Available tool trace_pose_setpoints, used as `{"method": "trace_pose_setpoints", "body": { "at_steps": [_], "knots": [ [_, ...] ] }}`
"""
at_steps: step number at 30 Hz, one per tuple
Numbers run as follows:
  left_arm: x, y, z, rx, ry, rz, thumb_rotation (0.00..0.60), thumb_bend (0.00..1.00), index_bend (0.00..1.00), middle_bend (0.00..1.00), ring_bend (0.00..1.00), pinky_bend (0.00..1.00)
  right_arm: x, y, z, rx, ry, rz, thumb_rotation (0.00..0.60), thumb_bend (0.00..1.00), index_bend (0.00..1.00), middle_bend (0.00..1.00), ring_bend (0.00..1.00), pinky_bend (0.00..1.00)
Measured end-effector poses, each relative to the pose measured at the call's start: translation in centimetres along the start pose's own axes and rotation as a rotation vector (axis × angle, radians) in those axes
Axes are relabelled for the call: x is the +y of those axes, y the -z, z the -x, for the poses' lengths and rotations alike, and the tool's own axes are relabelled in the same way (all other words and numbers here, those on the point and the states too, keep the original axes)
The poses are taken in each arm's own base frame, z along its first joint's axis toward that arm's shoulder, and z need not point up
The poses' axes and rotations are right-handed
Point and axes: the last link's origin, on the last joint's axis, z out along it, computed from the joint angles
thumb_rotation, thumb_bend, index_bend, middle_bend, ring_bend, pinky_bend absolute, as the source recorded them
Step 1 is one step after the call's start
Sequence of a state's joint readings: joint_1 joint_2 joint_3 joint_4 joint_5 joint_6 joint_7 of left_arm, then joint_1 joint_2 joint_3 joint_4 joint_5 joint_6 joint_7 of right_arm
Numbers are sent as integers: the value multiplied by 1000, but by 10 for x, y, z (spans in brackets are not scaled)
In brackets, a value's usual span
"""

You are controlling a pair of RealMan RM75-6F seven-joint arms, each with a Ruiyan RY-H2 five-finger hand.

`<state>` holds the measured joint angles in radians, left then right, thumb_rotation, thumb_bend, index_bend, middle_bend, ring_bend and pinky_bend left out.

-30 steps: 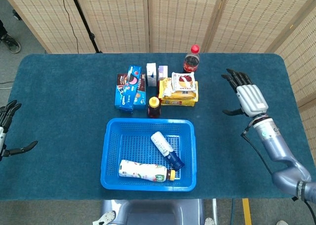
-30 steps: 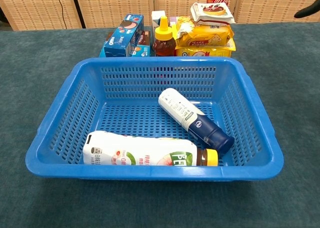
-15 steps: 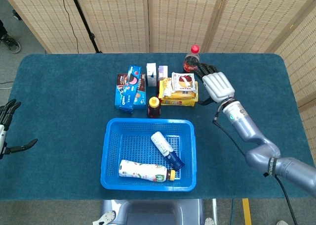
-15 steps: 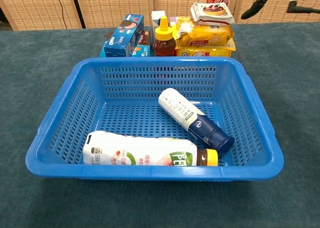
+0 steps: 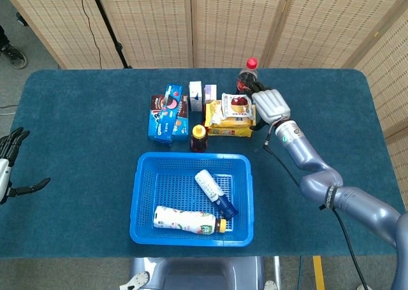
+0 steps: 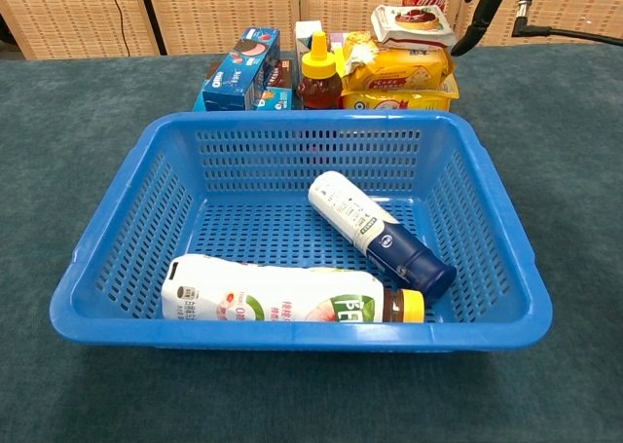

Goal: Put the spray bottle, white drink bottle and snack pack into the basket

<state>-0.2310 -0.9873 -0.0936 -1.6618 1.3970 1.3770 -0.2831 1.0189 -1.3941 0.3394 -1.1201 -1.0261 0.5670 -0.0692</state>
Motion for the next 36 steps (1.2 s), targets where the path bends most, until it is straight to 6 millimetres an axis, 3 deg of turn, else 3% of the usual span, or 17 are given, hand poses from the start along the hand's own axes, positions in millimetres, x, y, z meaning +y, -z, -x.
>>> {"method": "trace_pose_setpoints", "body": {
  "at_steps": [8,13,16,19,28,36],
  "knots": [
    [0,-3,2,-1,-6,-9,493,143,0,0,0,0,-7,-15,5,-9,-2,9,600,277,202,151,146,294],
    [-2,-4,2,-1,-9,-18,491,144,0,0,0,0,-7,-24,7,-20,-5,24,600,407,316,293,333,450],
    [-2,-5,3,-3,-12,-20,491,144,0,0,0,0,-9,-26,9,-25,-24,22,600,441,404,381,425,488],
    [-2,-5,3,-5,-12,-19,492,144,0,0,0,0,-10,-25,12,-26,-18,16,600,483,428,427,475,518],
    [-3,-5,3,-8,-11,-18,492,143,0,0,0,0,-11,-19,7,54,-25,-15,600,604,472,487,516,563],
    [-2,-5,3,-18,-2,-13,492,144,0,0,0,0,-3,4,-16,158,-41,-58,600,608,473,487,518,563]
  ]
}}
